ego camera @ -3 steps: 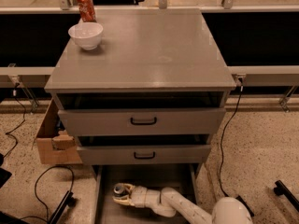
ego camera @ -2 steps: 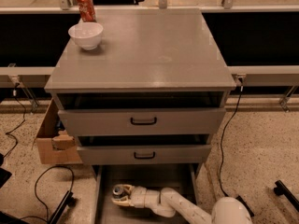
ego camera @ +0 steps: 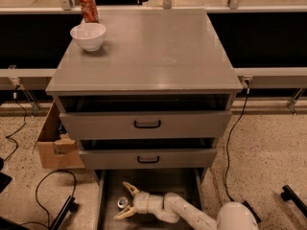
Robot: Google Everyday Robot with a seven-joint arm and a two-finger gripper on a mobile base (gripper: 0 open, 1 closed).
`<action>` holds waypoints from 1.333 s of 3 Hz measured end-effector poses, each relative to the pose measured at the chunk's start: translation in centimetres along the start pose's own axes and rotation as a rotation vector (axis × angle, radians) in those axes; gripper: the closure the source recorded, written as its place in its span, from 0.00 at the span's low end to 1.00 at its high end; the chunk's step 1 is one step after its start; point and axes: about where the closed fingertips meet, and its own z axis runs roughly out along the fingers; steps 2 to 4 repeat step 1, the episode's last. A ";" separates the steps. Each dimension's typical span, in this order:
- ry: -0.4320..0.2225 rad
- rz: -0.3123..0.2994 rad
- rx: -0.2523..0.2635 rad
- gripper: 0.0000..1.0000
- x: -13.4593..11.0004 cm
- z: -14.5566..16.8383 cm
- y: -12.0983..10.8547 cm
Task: Place redbull can into bottom drawer
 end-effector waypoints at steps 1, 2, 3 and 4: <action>0.000 0.000 0.000 0.00 0.0 0.0 0.0; 0.000 0.000 0.000 0.00 0.0 0.0 0.0; 0.000 0.000 0.000 0.00 0.0 0.0 0.0; 0.000 0.000 0.000 0.00 0.0 0.0 0.0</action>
Offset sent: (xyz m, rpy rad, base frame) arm 0.0000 0.0000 0.0000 0.0000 0.0000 0.0000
